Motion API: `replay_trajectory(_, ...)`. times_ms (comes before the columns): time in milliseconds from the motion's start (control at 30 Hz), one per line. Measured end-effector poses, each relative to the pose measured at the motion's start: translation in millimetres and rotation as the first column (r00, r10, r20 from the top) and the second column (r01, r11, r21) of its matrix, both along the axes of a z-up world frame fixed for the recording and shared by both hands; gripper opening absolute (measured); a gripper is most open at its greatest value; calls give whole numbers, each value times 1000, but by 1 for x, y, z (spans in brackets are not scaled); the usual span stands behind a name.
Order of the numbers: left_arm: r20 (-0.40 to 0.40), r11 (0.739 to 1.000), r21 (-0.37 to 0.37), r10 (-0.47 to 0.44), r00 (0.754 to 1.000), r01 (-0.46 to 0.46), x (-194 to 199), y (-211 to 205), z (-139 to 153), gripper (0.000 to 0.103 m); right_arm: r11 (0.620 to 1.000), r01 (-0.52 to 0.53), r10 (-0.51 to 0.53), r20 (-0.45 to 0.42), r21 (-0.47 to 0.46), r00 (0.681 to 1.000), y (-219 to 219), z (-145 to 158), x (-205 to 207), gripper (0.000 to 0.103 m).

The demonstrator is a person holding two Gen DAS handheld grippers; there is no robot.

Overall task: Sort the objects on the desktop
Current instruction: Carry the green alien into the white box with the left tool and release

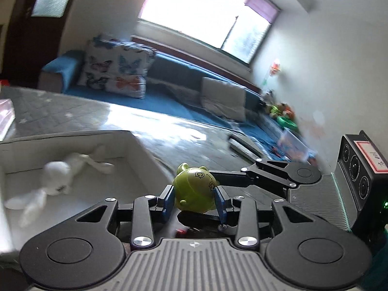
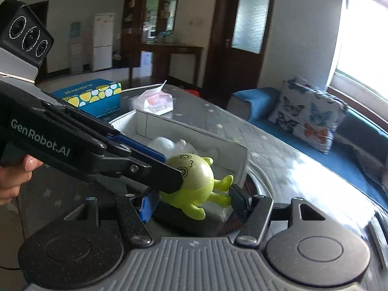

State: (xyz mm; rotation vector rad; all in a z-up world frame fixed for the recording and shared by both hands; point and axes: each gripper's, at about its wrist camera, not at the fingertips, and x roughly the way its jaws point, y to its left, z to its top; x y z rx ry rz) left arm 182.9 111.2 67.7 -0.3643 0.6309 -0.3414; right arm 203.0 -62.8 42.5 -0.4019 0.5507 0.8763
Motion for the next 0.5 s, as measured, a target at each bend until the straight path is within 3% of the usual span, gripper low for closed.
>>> replay_trajectory(167, -76, 996, -65, 50, 996, -55, 34, 43, -20, 39, 999, -34, 32, -70, -26, 997, 40, -15, 40, 64)
replay_trajectory(500, -219, 986, -122, 87, 972, -116, 80, 83, -67, 39, 994, -54, 30, -236, -95, 971, 82, -57, 97, 64)
